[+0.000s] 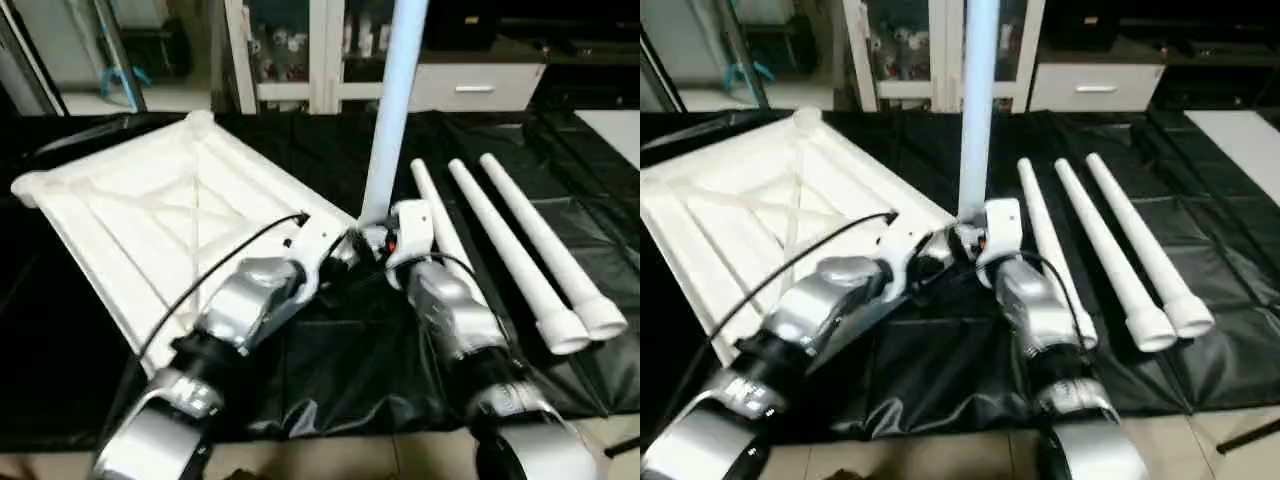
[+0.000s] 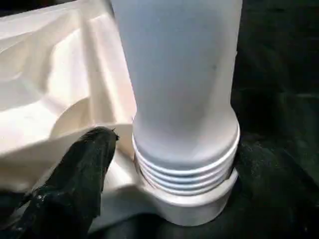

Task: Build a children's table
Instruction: Rotate leg to tighten

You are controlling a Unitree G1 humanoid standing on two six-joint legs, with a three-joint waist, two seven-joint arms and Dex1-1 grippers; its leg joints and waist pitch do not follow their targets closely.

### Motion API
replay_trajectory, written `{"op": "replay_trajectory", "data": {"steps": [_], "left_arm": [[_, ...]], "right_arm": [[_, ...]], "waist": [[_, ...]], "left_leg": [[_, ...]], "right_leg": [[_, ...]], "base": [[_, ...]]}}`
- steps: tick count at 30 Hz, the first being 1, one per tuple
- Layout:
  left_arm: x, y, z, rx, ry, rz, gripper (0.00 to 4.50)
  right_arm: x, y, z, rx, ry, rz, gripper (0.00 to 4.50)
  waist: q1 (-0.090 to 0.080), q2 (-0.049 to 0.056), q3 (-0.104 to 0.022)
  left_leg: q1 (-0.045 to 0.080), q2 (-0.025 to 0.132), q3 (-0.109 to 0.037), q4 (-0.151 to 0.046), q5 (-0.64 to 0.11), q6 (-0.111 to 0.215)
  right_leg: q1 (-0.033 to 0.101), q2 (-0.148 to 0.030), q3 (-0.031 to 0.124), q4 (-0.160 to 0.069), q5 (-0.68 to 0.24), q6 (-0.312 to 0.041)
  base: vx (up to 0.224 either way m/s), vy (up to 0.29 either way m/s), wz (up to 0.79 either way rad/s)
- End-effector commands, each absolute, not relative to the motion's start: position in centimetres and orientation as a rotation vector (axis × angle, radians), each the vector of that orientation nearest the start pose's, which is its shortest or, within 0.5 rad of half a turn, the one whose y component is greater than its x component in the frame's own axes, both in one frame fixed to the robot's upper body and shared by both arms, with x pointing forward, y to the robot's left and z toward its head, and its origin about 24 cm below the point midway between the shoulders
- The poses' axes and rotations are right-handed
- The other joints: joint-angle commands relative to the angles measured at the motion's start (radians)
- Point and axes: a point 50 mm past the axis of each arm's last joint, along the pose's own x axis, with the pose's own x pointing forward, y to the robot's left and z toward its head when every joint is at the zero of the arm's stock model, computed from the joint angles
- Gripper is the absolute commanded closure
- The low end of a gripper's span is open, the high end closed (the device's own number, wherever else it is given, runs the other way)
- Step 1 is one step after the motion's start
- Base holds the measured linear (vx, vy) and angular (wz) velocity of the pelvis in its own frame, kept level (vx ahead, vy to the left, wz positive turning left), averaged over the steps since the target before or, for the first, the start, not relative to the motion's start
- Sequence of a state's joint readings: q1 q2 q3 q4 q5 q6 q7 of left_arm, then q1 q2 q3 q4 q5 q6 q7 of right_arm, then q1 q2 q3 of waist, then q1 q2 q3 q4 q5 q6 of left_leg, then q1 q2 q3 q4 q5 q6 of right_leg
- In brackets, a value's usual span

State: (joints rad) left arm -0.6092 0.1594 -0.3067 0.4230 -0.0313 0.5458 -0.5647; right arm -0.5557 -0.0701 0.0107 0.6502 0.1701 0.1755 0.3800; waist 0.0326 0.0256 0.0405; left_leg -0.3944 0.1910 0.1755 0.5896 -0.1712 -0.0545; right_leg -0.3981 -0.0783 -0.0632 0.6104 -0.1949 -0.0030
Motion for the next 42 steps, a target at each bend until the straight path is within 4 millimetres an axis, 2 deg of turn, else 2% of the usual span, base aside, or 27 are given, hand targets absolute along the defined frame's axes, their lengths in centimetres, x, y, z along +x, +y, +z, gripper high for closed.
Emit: {"op": "replay_trajectory", "data": {"steps": [1,3,5,7,11,15,19,22,27,29,31,34,37,38,39,42], "left_arm": [[32.0,7.4,5.5,0.295,0.509,-0.902,4.5],[31.7,7.5,5.4,0.303,0.518,-0.929,4.5],[31.2,7.7,5.3,0.322,0.518,-0.979,4.5],[29.7,8.3,5.3,0.358,0.547,-1.113,4.5],[28.2,9.0,5.4,0.38,0.603,-1.237,4.5],[27.6,9.4,5.5,0.398,0.619,-1.294,4.5],[27.5,9.7,5.6,0.405,0.624,-1.298,4.5],[27.7,9.8,5.6,0.406,0.63,-1.285,4.5],[28.3,9.8,5.6,0.408,0.629,-1.248,4.5],[28.5,9.8,5.8,0.403,0.622,-1.239,4.5],[28.6,9.9,5.8,0.406,0.621,-1.237,4.5],[28.6,10.0,5.8,0.404,0.619,-1.232,4.5],[28.5,10.2,5.7,0.399,0.624,-1.233,4.5],[28.5,10.3,5.5,0.397,0.63,-1.226,4.5],[28.6,10.3,5.5,0.397,0.631,-1.22,4.5],[28.7,10.3,5.6,0.39,0.629,-1.211,4.5]], "right_arm": [[33.6,-10.8,4.3,0.08,0.273,0.614,0.12],[33.4,-11.2,4.3,0.06,0.274,0.644,0.03],[33.2,-11.9,4.4,0.036,0.277,0.686,0.03],[32.4,-13.2,4.7,-0.013,0.295,0.805,0.03],[31.8,-14.8,5.1,-0.071,0.327,0.923,0.03],[31.1,-15.6,5.4,-0.11,0.362,1.018,0.03],[30.8,-16.0,5.6,-0.123,0.39,1.071,0.03],[30.5,-16.1,5.3,-0.123,0.412,1.104,0.03],[30.3,-16.0,5.1,-0.112,0.423,1.133,0.51],[30.3,-15.9,5.1,-0.106,0.425,1.141,0.76],[30.3,-15.8,5.1,-0.106,0.425,1.145,0.83],[30.4,-15.6,5.0,-0.101,0.422,1.149,1.18],[30.4,-15.5,5.0,-0.096,0.419,1.145,1.31],[30.4,-15.3,5.0,-0.086,0.417,1.145,1.46],[30.4,-15.2,5.0,-0.083,0.416,1.147,1.59],[30.3,-15.0,5.0,-0.078,0.415,1.157,1.67]], "waist": [[0.007,-0.005,-0.066],[0.01,-0.005,-0.065],[0.01,-0.005,-0.059],[0.014,-0.004,-0.059],[0.024,-0.003,-0.056],[0.026,-0.004,-0.056],[0.027,-0.007,-0.058],[0.027,-0.008,-0.057],[0.028,-0.008,-0.058],[0.029,-0.011,-0.058],[0.03,-0.01,-0.058],[0.029,-0.008,-0.057],[0.028,-0.009,-0.058],[0.027,-0.008,-0.058],[0.027,-0.011,-0.058],[0.027,-0.01,-0.055]], "left_leg": [[0.018,0.035,-0.008,-0.061,-0.122,0.076],[0.02,0.037,-0.008,-0.062,-0.132,0.078],[0.023,0.039,-0.006,-0.067,-0.195,0.056],[0.026,0.042,-0.009,-0.07,-0.213,0.043],[0.029,0.042,-0.005,-0.07,-0.219,0.036],[0.029,0.04,-0.006,-0.07,-0.219,0.026],[0.026,0.039,-0.005,-0.067,-0.201,0.033],[0.025,0.038,-0.006,-0.067,-0.211,0.034],[0.026,0.038,-0.006,-0.065,-0.199,0.038],[0.027,0.038,-0.006,-0.065,-0.2,0.039],[0.027,0.038,-0.006,-0.066,-0.204,0.038],[0.027,0.038,-0.007,-0.066,-0.217,0.032],[0.026,0.038,-0.007,-0.065,-0.207,0.034],[0.025,0.037,-0.007,-0.065,-0.206,0.034],[0.026,0.037,-0.007,-0.065,-0.208,0.035],[0.028,0.038,-0.008,-0.068,-0.228,0.03]], "right_leg": [[0.054,-0.06,0.039,-0.06,0.022,-0.251],[0.053,-0.06,0.038,-0.06,0.002,-0.254],[0.048,-0.062,0.042,-0.071,-0.103,-0.245],[0.047,-0.061,0.041,-0.071,-0.134,-0.234],[0.04,-0.057,0.044,-0.07,-0.129,-0.232],[0.043,-0.057,0.044,-0.07,-0.133,-0.23],[0.046,-0.059,0.044,-0.068,-0.12,-0.233],[0.046,-0.059,0.043,-0.07,-0.151,-0.231],[0.045,-0.058,0.042,-0.069,-0.132,-0.237],[0.045,-0.059,0.042,-0.069,-0.136,-0.238],[0.045,-0.059,0.042,-0.069,-0.146,-0.237],[0.045,-0.06,0.042,-0.071,-0.171,-0.23],[0.046,-0.06,0.042,-0.07,-0.16,-0.23],[0.045,-0.059,0.042,-0.07,-0.158,-0.23],[0.045,-0.059,0.042,-0.071,-0.161,-0.23],[0.044,-0.06,0.042,-0.073,-0.196,-0.225]], "base": [[0.0,0.0,0.0],[0.0,0.0,0.0],[0.0,0.0,0.0],[0.0,0.0,0.0],[0.0,0.0,0.0],[0.0,0.0,0.0],[0.0,0.0,0.0],[0.0,0.0,0.0],[0.0,0.0,0.0],[0.0,0.0,0.0],[0.0,0.0,0.0],[0.0,0.0,0.0],[0.0,0.0,0.0],[0.0,0.0,0.0],[0.0,0.0,0.0],[0.0,0.0,0.0]]}}
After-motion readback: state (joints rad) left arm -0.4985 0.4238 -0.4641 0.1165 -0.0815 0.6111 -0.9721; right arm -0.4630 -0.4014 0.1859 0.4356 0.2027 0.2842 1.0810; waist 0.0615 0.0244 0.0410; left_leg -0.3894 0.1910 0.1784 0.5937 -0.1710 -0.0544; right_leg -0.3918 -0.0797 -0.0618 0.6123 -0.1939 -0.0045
